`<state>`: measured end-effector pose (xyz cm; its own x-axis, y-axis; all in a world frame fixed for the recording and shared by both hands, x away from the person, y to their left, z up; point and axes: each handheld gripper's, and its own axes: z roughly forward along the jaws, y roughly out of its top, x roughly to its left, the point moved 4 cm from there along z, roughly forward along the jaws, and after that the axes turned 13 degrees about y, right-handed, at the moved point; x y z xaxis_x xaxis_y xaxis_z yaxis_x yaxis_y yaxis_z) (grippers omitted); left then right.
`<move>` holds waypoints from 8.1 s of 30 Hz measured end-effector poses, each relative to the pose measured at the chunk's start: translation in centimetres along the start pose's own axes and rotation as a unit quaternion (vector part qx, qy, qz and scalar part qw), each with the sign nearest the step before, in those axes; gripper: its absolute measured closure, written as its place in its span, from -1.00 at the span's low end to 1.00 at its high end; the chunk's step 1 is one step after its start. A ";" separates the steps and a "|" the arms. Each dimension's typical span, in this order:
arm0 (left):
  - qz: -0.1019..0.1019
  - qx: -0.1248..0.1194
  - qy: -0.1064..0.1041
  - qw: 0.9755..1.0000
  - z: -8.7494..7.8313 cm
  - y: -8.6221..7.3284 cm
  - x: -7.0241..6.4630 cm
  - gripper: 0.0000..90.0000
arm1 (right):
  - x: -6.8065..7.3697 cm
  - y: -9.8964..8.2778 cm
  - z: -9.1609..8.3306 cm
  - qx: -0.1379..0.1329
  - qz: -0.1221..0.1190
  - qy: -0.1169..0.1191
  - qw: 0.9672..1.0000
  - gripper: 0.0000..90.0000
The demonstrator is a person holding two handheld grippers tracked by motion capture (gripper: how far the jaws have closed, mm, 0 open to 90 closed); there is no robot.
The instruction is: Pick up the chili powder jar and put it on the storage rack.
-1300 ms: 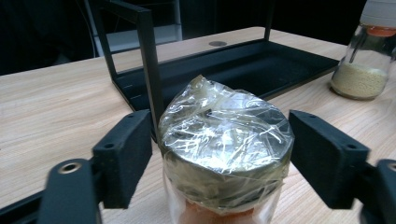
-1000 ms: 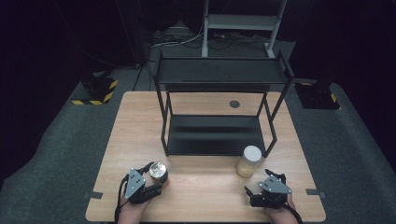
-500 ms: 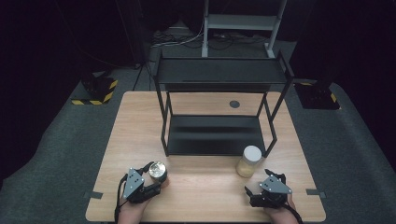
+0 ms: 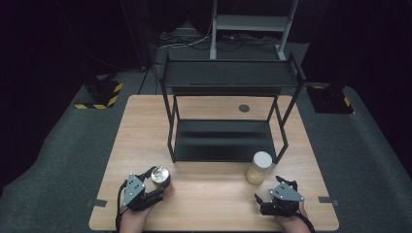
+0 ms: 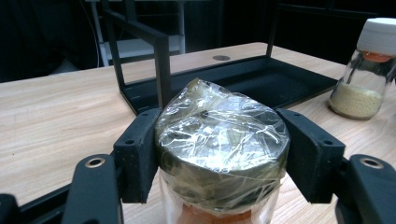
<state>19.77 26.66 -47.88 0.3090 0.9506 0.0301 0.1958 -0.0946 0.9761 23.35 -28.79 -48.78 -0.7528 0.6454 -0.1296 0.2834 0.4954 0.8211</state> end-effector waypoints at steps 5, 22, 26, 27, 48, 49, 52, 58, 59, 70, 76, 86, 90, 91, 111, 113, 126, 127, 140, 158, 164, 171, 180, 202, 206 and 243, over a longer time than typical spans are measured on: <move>0.011 -0.009 0.001 1.000 -0.4 0.6 -0.3 -0.23 | 0.0 0.0 0.0 -0.002 0.002 0.000 1.000 -1.00; 0.029 -0.019 -0.017 0.999 -0.4 3.9 -1.8 -0.23 | -0.1 -0.1 -0.1 -0.005 0.006 0.002 1.000 -1.00; 0.034 -0.028 -0.023 0.999 0.1 5.2 -2.3 -0.23 | -0.1 -0.1 -0.1 -0.004 0.005 0.002 1.000 -1.00; 0.033 -0.030 -0.024 0.999 0.3 5.4 -2.4 -0.23 | -0.1 -0.1 -0.1 -0.004 0.004 0.002 1.000 -1.00; 0.019 -0.057 -0.033 0.998 2.8 10.9 -3.1 -0.23 | -0.1 -0.2 -0.1 -0.007 0.007 -0.001 1.000 -1.00; 0.020 -0.059 -0.033 0.998 2.9 11.3 -3.1 -0.23 | -0.1 -0.2 -0.1 -0.007 0.007 -0.001 1.000 -1.00; 0.019 -0.062 -0.035 0.997 3.0 12.1 -3.2 -0.23 | -0.1 -0.2 -0.1 -0.008 0.008 -0.001 1.000 -1.00; 0.017 -0.071 -0.038 0.997 3.2 13.9 -3.2 -0.23 | -0.1 -0.2 -0.2 -0.010 0.013 0.000 1.000 -1.00; 0.017 -0.072 -0.038 0.996 3.2 14.2 -3.2 -0.23 | -0.1 -0.2 -0.2 -0.010 0.013 -0.001 1.000 -1.00; 0.015 -0.084 -0.040 0.996 3.9 17.2 -3.3 -0.23 | -0.2 -0.3 -0.2 -0.013 0.015 0.000 1.000 -1.00; 0.013 -0.092 -0.042 0.995 4.5 18.7 -3.2 -0.23 | -0.3 -0.3 -0.2 -0.014 0.017 0.002 1.000 -1.00; 0.007 -0.100 -0.041 0.994 5.9 20.7 -3.0 -0.23 | -0.3 -0.2 -0.2 -0.011 0.014 0.003 1.000 -1.00; 0.010 -0.105 -0.037 0.994 6.3 21.7 -3.0 -0.23 | -0.3 -0.2 -0.2 -0.009 0.011 0.004 1.000 -1.00; 0.010 -0.106 -0.035 0.994 6.4 22.0 -3.0 -0.23 | -0.3 -0.2 -0.2 -0.010 0.011 0.004 1.000 -1.00; 0.010 -0.122 -0.012 0.992 8.0 26.6 -3.0 -0.23 | -0.4 -0.3 -0.2 -0.012 0.016 0.005 1.000 -1.00; 0.010 -0.124 -0.010 0.992 8.2 26.9 -3.0 -0.23 | -0.3 -0.3 -0.2 -0.012 0.016 0.005 1.000 -1.00; 0.007 -0.124 0.010 0.992 10.1 28.8 -3.3 -0.23 | -0.3 -0.3 -0.2 -0.012 0.014 0.005 1.000 -1.00; 0.006 -0.125 0.011 0.992 10.3 28.9 -3.3 -0.23 | -0.3 -0.3 -0.2 -0.012 0.014 0.005 1.000 -1.00; -0.003 -0.119 0.024 0.993 12.3 30.3 -3.3 -0.23 | -0.4 -0.4 -0.3 -0.016 0.016 0.006 1.000 -1.00; -0.004 -0.104 0.041 0.994 15.1 31.1 -3.9 -0.23 | -0.6 -0.5 -0.4 -0.019 0.018 0.010 1.000 -1.00; -0.004 -0.101 0.043 0.994 15.6 31.2 -3.9 -0.23 | -0.6 -0.5 -0.4 -0.019 0.018 0.011 1.000 -1.00; -0.008 -0.094 0.045 0.995 16.0 30.7 -3.8 -0.23 | -0.6 -0.5 -0.4 -0.021 0.019 0.012 1.000 -1.00; -0.012 -0.094 0.041 0.995 16.4 30.2 -3.6 -0.23 | -0.6 -0.5 -0.4 -0.020 0.019 0.012 1.000 -1.00; -0.021 -0.083 0.046 0.995 16.1 30.5 -3.9 -0.97 | -0.7 -0.5 -0.4 -0.021 0.021 0.013 0.999 -1.00; -0.015 -0.084 0.047 0.995 15.7 30.5 -3.9 -0.99 | -0.7 -0.5 -0.4 -0.021 0.021 0.013 0.999 -1.00; 0.025 -0.104 0.047 0.993 7.4 25.3 -4.7 -0.99 | -0.7 -0.5 -0.4 -0.019 0.021 0.012 1.000 -1.00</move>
<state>30.13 17.65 -24.91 0.2237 0.9705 0.0899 -0.0167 -0.0884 0.9959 23.49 -29.70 -48.84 -0.7549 0.6509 -0.0808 0.2927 0.4446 0.8466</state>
